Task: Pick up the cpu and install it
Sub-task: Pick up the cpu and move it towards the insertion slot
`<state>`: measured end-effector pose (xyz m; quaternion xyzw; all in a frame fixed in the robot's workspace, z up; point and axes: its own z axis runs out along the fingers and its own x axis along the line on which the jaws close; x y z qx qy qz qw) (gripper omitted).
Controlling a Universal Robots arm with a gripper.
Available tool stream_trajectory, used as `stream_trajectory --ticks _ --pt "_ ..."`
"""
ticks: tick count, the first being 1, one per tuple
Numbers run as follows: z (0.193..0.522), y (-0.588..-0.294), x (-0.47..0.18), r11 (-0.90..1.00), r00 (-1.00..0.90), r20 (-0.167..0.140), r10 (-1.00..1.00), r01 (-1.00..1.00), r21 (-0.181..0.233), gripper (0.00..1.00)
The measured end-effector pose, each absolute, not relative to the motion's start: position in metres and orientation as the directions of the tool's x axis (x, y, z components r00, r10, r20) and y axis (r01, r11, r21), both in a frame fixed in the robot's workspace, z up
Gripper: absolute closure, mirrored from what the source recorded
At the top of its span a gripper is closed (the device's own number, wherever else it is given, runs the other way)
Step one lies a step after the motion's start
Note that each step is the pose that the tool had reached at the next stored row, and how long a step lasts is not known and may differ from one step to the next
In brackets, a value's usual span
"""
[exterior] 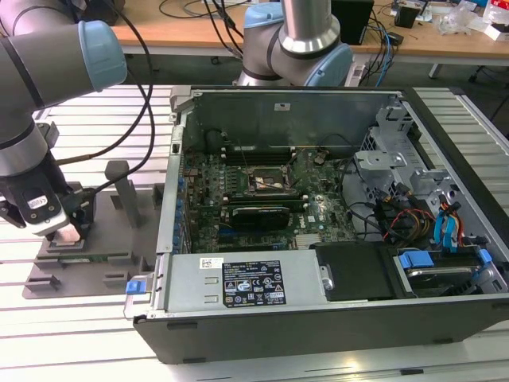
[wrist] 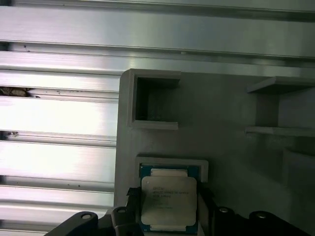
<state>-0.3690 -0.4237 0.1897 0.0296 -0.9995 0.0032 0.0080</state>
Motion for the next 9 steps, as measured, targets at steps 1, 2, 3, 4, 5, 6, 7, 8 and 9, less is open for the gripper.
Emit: stream_trajectory --ticks 1,2,3,4,5,6,7,8,9 --pt "0.1897 -0.4237 -0.3690 0.998 -0.998 0.016 -0.059 -0.059 -0.006 0.45" --pt "0.1897 -0.4237 -0.3690 0.998 -0.998 0.016 -0.059 -0.059 -0.006 0.45" --pt "0.1897 -0.4237 -0.3690 0.998 -0.998 0.016 -0.059 -0.059 -0.006 0.45" --pt "0.1896 -0.4237 -0.3690 0.998 -0.998 0.016 -0.059 -0.059 -0.006 0.45" --pt "0.1896 -0.4237 -0.3690 0.998 -0.998 0.016 -0.059 -0.059 -0.006 0.45" --pt "0.1896 -0.4237 -0.3690 0.998 -0.998 0.016 -0.059 -0.059 -0.006 0.45" --pt "0.1896 -0.4237 -0.3690 0.998 -0.998 0.016 -0.059 -0.059 -0.006 0.45" --pt "0.1896 -0.4237 -0.3690 0.998 -0.998 0.016 -0.059 -0.059 -0.006 0.45" --pt "0.1896 -0.4237 -0.3690 0.998 -0.998 0.016 -0.059 -0.059 -0.006 0.45"
